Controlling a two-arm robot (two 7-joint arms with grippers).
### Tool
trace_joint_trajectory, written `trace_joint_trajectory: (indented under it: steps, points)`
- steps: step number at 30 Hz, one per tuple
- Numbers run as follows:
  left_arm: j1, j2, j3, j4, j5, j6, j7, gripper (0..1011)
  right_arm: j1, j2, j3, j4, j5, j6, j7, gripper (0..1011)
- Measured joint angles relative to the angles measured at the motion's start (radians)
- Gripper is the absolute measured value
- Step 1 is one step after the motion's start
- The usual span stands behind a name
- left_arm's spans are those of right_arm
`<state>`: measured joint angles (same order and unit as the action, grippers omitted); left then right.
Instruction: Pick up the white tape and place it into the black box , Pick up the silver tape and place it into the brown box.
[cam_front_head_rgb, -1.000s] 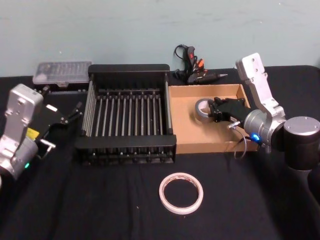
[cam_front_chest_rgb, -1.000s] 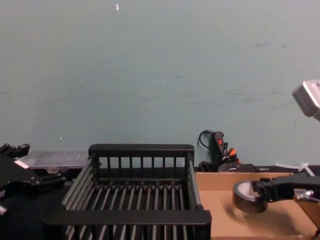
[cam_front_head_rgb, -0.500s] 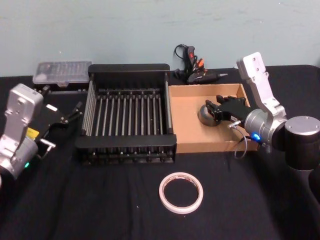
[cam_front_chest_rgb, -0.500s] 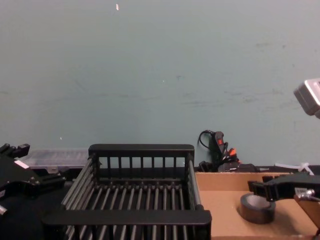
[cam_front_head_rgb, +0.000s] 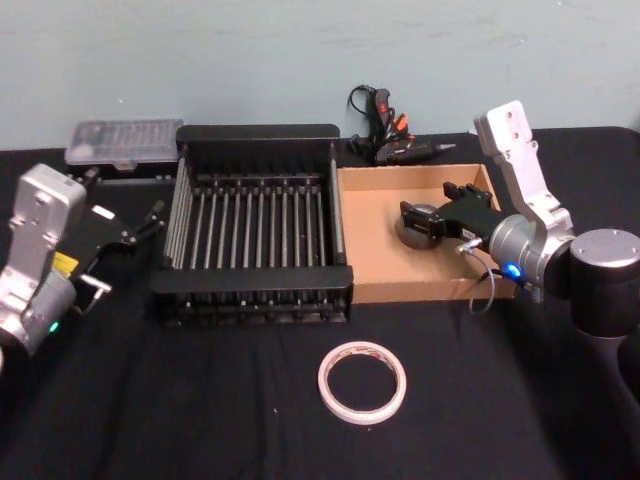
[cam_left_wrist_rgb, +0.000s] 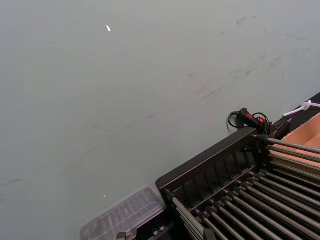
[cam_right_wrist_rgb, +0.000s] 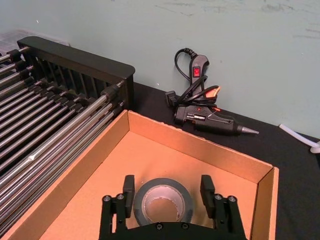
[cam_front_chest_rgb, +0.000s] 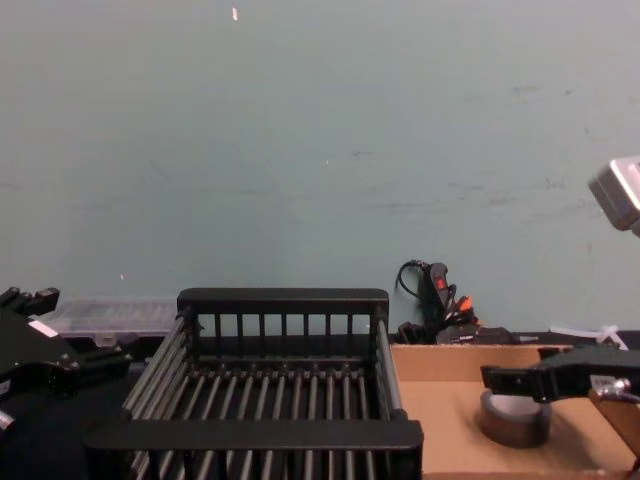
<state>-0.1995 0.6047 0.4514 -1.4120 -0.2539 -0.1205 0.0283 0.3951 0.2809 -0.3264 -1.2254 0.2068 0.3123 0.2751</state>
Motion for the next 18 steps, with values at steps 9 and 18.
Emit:
trace_joint_trajectory:
  steps: [9,18]
  points:
    - [0.0,0.0,0.0,0.0,0.0,0.0,0.0,1001,-0.001,0.0,0.0,-0.001,0.001,0.0,0.0,1002]
    - [0.0,0.0,0.0,0.0,0.0,0.0,0.0,1001,-0.001,0.0,0.0,-0.001,0.001,0.0,0.0,1002]
